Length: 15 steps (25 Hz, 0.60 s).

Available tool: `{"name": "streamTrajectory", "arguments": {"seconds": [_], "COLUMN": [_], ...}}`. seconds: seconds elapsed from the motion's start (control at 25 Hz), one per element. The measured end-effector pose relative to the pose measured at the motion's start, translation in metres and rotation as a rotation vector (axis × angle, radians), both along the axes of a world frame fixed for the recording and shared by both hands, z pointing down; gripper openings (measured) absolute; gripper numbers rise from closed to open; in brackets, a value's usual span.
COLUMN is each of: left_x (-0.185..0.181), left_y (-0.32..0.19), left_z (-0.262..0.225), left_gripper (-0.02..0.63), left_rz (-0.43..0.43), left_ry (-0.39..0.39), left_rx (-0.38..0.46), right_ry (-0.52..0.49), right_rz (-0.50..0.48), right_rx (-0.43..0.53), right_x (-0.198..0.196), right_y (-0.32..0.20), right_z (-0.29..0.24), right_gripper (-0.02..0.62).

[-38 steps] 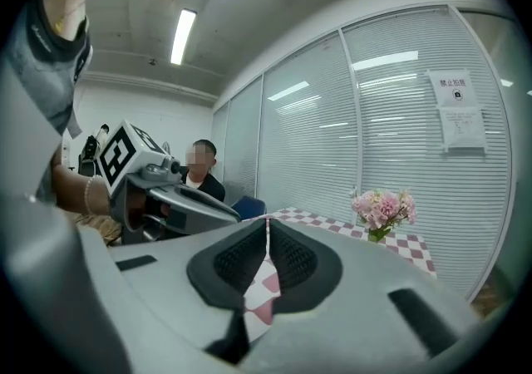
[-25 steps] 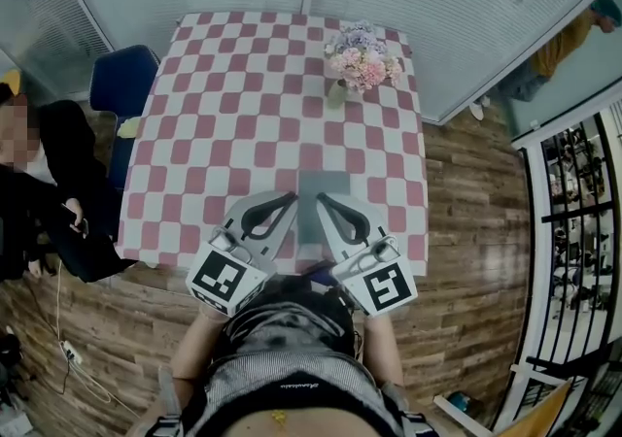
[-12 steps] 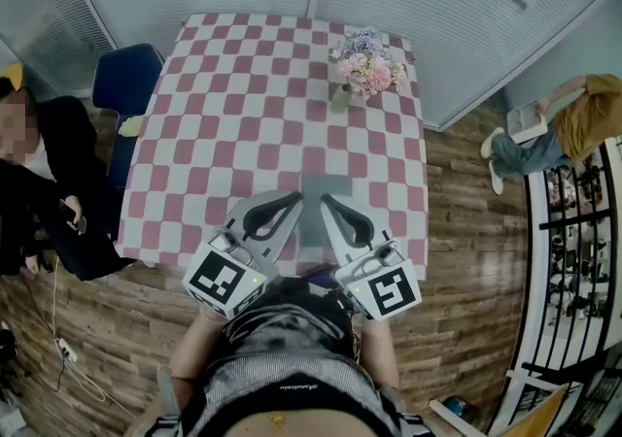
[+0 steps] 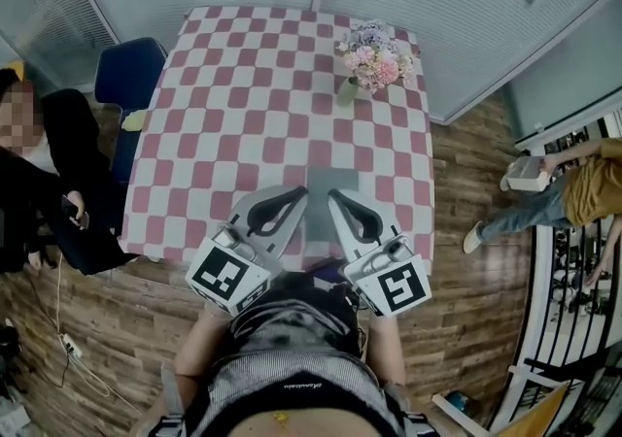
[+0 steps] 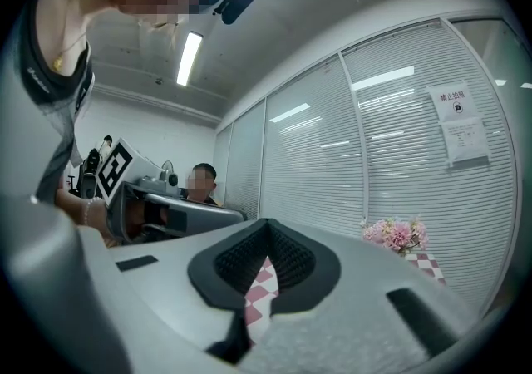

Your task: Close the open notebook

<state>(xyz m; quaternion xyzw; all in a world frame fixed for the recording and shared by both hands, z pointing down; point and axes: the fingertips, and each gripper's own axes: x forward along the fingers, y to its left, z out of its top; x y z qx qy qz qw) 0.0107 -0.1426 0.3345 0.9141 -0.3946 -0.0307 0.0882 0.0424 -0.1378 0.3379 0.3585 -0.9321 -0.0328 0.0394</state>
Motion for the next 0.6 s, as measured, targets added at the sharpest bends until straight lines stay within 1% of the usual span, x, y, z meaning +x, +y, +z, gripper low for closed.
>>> {"name": "streamTrajectory", "arguments": {"seconds": [0.12,0.6], "left_x": [-0.0018,-0.0015], "left_y": [-0.0018,-0.0102], "left_z": [0.0026,0.0088], "left_gripper": [0.012,0.012], "left_rz": [-0.011,-0.007], "left_ry": [-0.002,-0.004], "left_rx": [-0.009,-0.036], "right_ry": [-0.003,0.008], "right_rz": [0.004,0.004], "right_rx": [0.003,-0.019], "right_x": [-0.0002,-0.003], "right_y": [-0.0011,-0.0093], "right_z": [-0.0003,0.0048], "right_gripper": [0.003,0.003]}}
